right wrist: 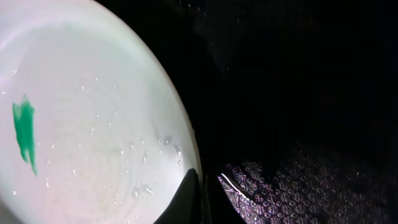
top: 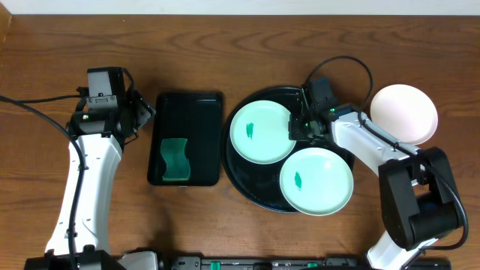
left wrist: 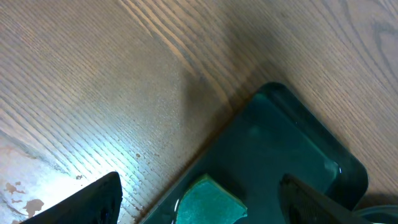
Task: Clean dirty plates on tray and stack at the side
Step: 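Reach the left gripper into the black tray and grasp the green sponge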
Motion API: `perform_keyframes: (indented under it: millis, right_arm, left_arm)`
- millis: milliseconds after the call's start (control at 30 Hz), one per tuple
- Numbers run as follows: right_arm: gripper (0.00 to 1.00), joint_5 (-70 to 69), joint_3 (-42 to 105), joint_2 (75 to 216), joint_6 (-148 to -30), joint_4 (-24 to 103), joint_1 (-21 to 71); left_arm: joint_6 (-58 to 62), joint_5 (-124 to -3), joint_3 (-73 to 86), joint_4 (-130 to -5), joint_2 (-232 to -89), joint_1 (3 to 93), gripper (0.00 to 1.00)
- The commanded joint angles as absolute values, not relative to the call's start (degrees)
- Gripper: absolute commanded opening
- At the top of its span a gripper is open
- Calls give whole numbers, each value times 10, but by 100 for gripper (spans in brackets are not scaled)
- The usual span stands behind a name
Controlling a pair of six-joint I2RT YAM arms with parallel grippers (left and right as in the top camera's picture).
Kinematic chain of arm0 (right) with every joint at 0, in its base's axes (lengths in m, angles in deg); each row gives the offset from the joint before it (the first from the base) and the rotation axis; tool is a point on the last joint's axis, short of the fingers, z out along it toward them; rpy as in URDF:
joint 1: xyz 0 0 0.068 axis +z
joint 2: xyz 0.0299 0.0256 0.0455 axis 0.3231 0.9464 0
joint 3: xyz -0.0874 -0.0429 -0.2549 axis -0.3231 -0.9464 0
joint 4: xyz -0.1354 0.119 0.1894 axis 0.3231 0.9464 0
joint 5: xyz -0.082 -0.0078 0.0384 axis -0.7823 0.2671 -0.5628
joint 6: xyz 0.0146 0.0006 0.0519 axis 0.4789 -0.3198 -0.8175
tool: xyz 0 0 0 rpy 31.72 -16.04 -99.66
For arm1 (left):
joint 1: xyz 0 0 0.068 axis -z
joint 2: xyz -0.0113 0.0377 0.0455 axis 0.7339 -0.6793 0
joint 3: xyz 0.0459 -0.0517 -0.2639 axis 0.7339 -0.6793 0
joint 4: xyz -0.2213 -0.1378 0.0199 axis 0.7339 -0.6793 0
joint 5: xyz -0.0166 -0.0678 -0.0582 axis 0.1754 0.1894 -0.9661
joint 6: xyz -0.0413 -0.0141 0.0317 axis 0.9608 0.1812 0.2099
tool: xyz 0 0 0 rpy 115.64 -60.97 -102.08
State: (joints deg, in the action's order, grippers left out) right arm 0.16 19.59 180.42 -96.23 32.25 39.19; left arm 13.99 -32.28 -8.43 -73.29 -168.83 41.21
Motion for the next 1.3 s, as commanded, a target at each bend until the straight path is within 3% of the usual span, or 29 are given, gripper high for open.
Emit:
perform_keyframes:
  millis: [0,67,133,333,500,867,1267]
  right_arm:
    - [27,7,194,1804,-967,319,400]
    - [40,7,194,1804,-967,317,400]
    - [46,7,194,1804,-967,317,400]
    - [51,13,194,1804,-955,304,399]
    - [52,40,194,1804,-937,300,400]
    - [46,37,194,1804,-933,298,399]
    - [46,37,194,1804,-933,293,399]
  left_arm:
    - [145,-321,-81,-732,-1686,410,80]
    - [145,-322,-81,-735,-1686,410,80]
    - [142,-334,-81,-756,-1686,412,80]
    - [28,-418,-88,-775,-1689,442,80]
    - [-45,-418,-88,-784,-1689,489,70]
    - [-46,-416,-98,-859,-1706,528,69]
    - [-35,-414,-179,-805,-1752,528,64]
